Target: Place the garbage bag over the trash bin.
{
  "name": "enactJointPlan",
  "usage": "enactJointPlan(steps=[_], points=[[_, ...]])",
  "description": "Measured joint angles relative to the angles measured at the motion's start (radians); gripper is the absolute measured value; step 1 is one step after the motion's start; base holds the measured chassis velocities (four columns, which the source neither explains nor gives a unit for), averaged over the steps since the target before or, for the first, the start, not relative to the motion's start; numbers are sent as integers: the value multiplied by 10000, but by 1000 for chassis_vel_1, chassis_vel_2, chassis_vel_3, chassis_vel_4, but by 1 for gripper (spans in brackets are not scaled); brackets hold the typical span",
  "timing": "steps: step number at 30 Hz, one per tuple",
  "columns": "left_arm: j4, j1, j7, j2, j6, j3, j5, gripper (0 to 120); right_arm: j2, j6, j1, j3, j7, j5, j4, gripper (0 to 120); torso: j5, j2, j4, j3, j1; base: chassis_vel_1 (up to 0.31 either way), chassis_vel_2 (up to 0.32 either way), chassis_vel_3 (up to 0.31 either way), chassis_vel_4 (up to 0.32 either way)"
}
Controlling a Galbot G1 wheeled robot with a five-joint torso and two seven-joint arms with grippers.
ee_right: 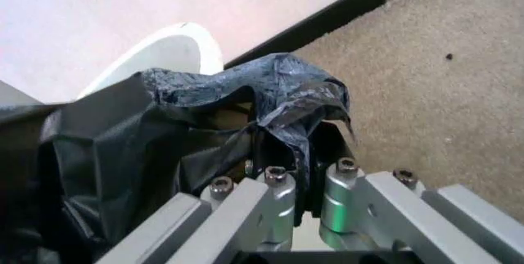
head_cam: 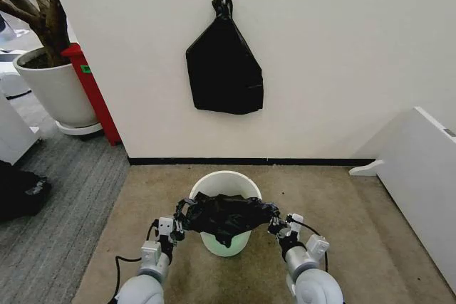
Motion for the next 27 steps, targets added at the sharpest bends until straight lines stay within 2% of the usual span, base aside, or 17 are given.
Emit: enactJointPlan(steps=[4,11,19,27], points=[[125,-17,4,-145,-4,-14,-21,0,97,64,111,64,-221,-14,-355,0,-1,0,0,0,0,0,0,0,0],[59,530,83,-46,-79,-599,-39,0,89,52,60,177,-456,-256,-599,0,0,0,2,0,0,0,0,0,0],[-260,644,122,166,-134,-754,-7,0,-24,-55,41,304,-523,-467,-260,0,-1,0,1,-1,0,0,0,0,0],[819,262,357,-251,-258,-609,289,0,177,9,252,184,-853,-891,-1156,0,-1,0,1,-1,0,0,0,0,0]])
